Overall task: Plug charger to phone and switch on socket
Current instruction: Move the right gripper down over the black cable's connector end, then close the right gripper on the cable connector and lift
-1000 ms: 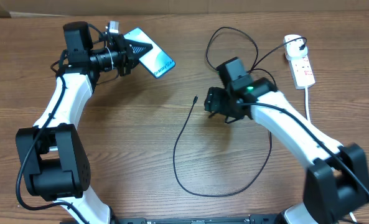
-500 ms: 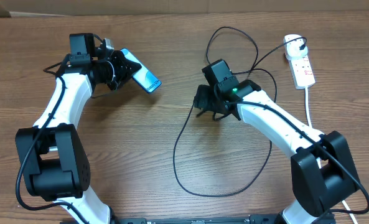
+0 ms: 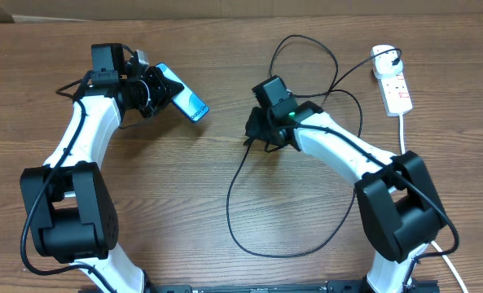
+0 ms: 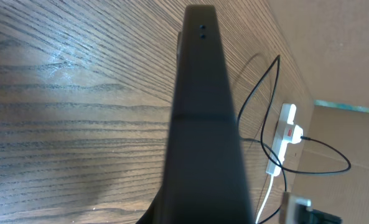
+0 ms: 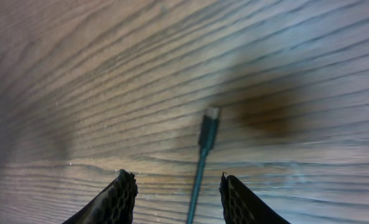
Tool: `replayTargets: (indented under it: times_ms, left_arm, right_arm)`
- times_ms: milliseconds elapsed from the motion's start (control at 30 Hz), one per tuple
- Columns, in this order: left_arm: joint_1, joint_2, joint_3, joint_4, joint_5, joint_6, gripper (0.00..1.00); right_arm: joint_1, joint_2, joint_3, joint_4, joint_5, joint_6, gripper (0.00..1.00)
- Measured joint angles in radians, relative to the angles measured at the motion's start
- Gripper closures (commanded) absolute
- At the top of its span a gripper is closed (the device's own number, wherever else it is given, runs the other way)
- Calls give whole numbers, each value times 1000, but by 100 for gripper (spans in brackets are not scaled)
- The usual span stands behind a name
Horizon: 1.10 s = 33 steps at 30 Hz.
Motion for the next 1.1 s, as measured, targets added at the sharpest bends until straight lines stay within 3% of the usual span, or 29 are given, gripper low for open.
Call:
replayTargets:
  times_ms: [433,567,833,1100]
  left_arm:
    - [0,0,0,0,15,0,96]
    - [0,0,0,0,15,0,96]
    - [0,0,0,0,15,0,96]
    - [0,0,0,0,16,0,96]
  right_arm:
    - [27,60,0,-13,31,48,53]
    - [27,60,0,2,31,55,62]
    - [27,90,6,13,38,79,63]
    - [27,100,8,19,61,97,83]
